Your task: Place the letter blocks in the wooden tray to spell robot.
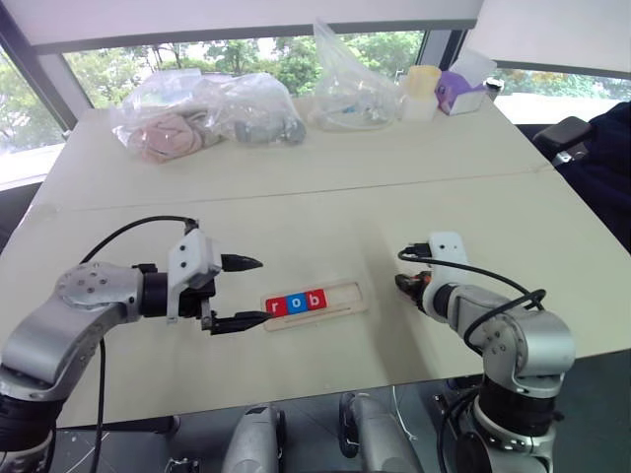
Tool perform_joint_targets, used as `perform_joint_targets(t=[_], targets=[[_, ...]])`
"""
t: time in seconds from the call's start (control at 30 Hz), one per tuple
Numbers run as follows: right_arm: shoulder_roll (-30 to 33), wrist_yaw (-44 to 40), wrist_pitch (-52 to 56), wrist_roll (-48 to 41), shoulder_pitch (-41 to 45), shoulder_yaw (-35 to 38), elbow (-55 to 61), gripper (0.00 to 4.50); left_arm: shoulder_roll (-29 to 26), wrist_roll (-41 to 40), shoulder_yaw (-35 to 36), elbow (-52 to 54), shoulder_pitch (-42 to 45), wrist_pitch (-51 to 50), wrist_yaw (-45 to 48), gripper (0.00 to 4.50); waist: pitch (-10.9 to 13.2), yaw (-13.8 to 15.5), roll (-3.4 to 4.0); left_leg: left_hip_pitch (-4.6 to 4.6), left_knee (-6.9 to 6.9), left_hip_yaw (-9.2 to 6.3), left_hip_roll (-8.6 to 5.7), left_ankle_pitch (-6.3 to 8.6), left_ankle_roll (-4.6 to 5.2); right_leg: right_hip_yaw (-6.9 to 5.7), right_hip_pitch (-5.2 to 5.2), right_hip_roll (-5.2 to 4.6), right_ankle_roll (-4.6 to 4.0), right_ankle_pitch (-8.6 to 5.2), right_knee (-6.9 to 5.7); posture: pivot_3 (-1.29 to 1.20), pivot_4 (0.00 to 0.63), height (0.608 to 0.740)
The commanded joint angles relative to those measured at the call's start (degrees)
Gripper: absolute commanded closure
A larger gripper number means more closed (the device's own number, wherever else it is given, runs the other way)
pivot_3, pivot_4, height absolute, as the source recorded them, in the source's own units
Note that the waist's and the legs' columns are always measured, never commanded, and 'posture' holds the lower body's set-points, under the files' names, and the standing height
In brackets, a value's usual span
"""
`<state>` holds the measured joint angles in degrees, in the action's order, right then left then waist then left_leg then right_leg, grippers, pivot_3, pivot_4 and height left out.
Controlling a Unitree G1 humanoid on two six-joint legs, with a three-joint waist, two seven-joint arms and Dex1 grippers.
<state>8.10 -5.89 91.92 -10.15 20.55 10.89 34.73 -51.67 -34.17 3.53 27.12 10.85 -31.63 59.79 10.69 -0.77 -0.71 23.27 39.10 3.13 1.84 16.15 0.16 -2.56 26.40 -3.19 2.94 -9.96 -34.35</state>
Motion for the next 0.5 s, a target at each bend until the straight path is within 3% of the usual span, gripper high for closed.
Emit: perform_joint_targets(t=[0.03,0.13,0.23,0.37,0.5], targets=[[-0.4,0.5,0.1,0.4,-0.8,-0.6,0.7,2.77,-0.1,0.5,0.6,0.3,0.8,1.4,0.5,0.0,0.0,0.0,-0.01,0.0,0.0,-0.01,0.0,0.0,0.0,0.0,0.0,0.0,0.0,0.0,0.0,0.0,0.15,0.74],[0.5,-0.1,-0.2,-0.1,-0.4,-1.4,0.7,1.24,-0.1,0.5,0.8,0.3,0.7,1.3,0.5,0.0,0.0,-0.1,-0.01,0.0,0.0,-0.01,0.0,0.0,0.0,0.0,0.0,0.0,0.0,0.0,0.0,0.0,0.15,0.74],[5.3,-3.3,-1.5,-1.9,0.5,-3.9,1.3,0.04,0.0,0.6,0.9,0.4,0.7,1.3,0.4,0.0,0.0,0.1,-0.01,0.0,0.02,-0.02,0.0,0.0,0.0,0.0,-0.03,-0.02,0.02,-0.01,0.01,0.0,0.15,0.74],[16.0,-12.8,-4.7,-7.4,2.4,-6.4,1.6,0.04,0.1,0.6,1.1,0.7,0.3,1.2,0.3,0.0,0.0,0.0,0.01,0.04,0.03,0.01,-0.03,0.0,0.0,0.02,-0.03,-0.09,0.02,-0.02,0.07,0.0,0.15,0.74],[31.2,-28.5,-19.3,-11.9,1.9,-8.7,-1.3,0.04,0.2,0.5,1.3,0.6,0.3,1.2,0.3,0.0,0.0,0.0,0.0,0.07,0.0,0.01,-0.06,0.01,0.01,0.04,0.02,-0.06,0.05,-0.03,0.11,0.0,0.15,0.74]])
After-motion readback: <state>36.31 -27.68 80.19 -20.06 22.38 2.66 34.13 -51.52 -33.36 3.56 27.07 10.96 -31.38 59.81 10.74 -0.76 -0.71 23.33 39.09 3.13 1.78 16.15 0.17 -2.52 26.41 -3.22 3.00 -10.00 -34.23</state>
